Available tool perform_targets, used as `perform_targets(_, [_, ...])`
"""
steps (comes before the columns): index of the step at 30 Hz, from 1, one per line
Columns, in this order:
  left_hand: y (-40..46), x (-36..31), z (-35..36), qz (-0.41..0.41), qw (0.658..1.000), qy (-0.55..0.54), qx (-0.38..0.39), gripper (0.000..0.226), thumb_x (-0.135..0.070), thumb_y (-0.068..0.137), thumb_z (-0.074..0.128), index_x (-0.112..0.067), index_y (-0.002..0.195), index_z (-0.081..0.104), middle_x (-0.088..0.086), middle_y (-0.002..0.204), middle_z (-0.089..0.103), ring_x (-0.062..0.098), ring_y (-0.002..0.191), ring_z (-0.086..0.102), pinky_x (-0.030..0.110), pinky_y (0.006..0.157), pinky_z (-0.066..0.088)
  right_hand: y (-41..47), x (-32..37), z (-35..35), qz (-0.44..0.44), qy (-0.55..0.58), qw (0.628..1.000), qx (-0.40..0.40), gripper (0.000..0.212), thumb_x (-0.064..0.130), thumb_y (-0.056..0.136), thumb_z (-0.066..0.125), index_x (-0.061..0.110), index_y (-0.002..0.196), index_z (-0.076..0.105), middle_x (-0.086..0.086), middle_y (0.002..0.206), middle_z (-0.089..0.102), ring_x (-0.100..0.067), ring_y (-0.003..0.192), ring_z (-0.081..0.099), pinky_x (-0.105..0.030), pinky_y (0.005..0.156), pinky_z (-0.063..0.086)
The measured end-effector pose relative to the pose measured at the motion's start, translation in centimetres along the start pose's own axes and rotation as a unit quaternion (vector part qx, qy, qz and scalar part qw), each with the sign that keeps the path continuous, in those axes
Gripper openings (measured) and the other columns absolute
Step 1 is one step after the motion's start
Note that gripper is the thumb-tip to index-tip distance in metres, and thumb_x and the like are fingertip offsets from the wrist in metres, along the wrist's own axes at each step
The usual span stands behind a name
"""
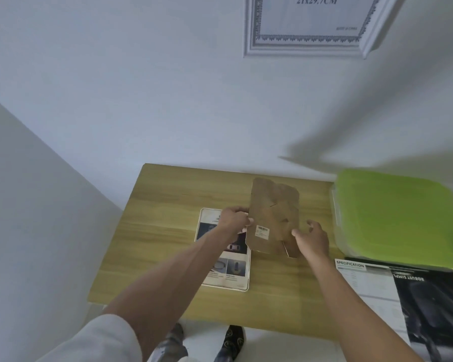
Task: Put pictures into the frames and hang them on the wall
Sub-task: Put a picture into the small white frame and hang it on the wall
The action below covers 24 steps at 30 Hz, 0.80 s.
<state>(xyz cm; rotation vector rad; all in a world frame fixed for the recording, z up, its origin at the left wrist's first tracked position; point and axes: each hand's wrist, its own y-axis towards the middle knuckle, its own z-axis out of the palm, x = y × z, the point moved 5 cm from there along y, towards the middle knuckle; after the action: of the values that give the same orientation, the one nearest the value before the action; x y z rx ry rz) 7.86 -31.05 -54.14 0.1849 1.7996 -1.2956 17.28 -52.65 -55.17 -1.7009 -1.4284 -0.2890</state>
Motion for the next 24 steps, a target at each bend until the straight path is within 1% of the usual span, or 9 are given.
perform_targets(2, [-0.3,0.0,-2.2,0.004,1.0,-0.011,-0.004,0.023,0.007,0.085,0.065,-0.011,0.098,0.069,0.01,0.099,0.073,0.024,0.093,0.071,0.029,0.07,0.058,-0.6,0.7,0.9,-0.013,0.041,0.998,0.044,0.06,0.022,0.085,0.072,0.019,0.14,0.051,-0.003,0.123,0.065,-0.026,0.113,0.062,-0.033,0.088,0.045])
perform_targets(4, [-0.7,0.2,-4.2,0.018,1.0,-0.015,-0.018,0.024,0.007,0.084,0.065,-0.012,0.097,0.069,0.011,0.096,0.074,0.023,0.085,0.07,0.029,0.059,0.056,-1.5,1.4,2.0,-0.03,0.073,0.993,0.085,0.055,0.019,0.082,0.075,0.022,0.134,0.056,0.006,0.102,0.072,-0.016,0.095,0.068,-0.036,0.086,0.052])
perform_targets(6, [-1.2,0.6,-6.3,0.042,0.999,-0.002,-0.033,0.023,0.008,0.084,0.063,-0.013,0.093,0.068,0.009,0.088,0.073,0.02,0.073,0.067,0.027,0.054,0.053,-2.3,2.1,3.2,-0.048,0.081,0.989,0.111,0.053,0.015,0.082,0.077,0.024,0.13,0.058,0.005,0.094,0.073,-0.012,0.087,0.069,-0.038,0.085,0.056])
perform_targets(9, [-1.8,1.3,-9.1,0.093,0.993,0.059,-0.04,0.028,0.005,0.083,0.064,-0.011,0.105,0.069,0.005,0.081,0.069,0.02,0.073,0.065,0.037,0.073,0.056,-4.0,3.1,5.0,-0.069,0.092,0.983,0.143,0.054,0.011,0.08,0.08,0.024,0.128,0.058,-0.001,0.093,0.074,-0.017,0.087,0.071,-0.039,0.079,0.058])
perform_targets(11, [-2.3,1.9,-10.6,0.118,0.986,0.109,-0.04,0.036,0.004,0.08,0.067,-0.011,0.113,0.069,0.0,0.076,0.066,0.019,0.074,0.065,0.042,0.081,0.056,-5.1,3.3,6.0,-0.078,0.089,0.979,0.163,0.057,0.01,0.078,0.081,0.023,0.129,0.056,-0.004,0.092,0.073,-0.019,0.088,0.071,-0.037,0.076,0.06])
perform_targets(14, [-3.2,2.6,-12.7,0.14,0.974,0.171,-0.048,0.051,0.003,0.072,0.073,-0.016,0.119,0.067,0.0,0.079,0.066,0.019,0.074,0.066,0.042,0.08,0.057,-6.3,3.1,7.6,-0.093,0.067,0.975,0.192,0.066,0.009,0.075,0.084,0.022,0.131,0.052,-0.007,0.094,0.072,-0.019,0.087,0.072,-0.041,0.083,0.06])
perform_targets(17, [-3.9,3.4,-13.9,0.16,0.962,0.216,-0.046,0.06,0.0,0.068,0.075,-0.02,0.124,0.065,-0.002,0.077,0.066,0.015,0.07,0.066,0.034,0.071,0.056,-7.3,2.6,8.6,-0.097,0.045,0.973,0.203,0.076,0.009,0.071,0.086,0.022,0.135,0.047,-0.002,0.096,0.071,-0.016,0.088,0.071,-0.041,0.089,0.057])
perform_targets(20, [-4.5,4.6,-14.3,0.178,0.952,0.246,-0.048,0.061,0.0,0.067,0.072,-0.023,0.124,0.067,-0.003,0.069,0.063,0.011,0.064,0.06,0.034,0.068,0.053,-8.3,2.1,9.2,-0.107,0.019,0.975,0.195,0.074,0.006,0.073,0.084,0.023,0.134,0.045,-0.001,0.098,0.07,-0.012,0.086,0.069,-0.024,0.074,0.05])
perform_targets(24, [-4.8,6.0,-14.3,0.189,0.937,0.286,-0.069,0.058,-0.002,0.069,0.071,-0.023,0.122,0.067,-0.004,0.07,0.062,0.01,0.067,0.057,0.027,0.066,0.049,-9.1,1.1,9.8,-0.114,-0.01,0.976,0.186,0.074,0.006,0.074,0.082,0.022,0.137,0.044,-0.004,0.099,0.068,-0.013,0.086,0.068,-0.018,0.067,0.044])
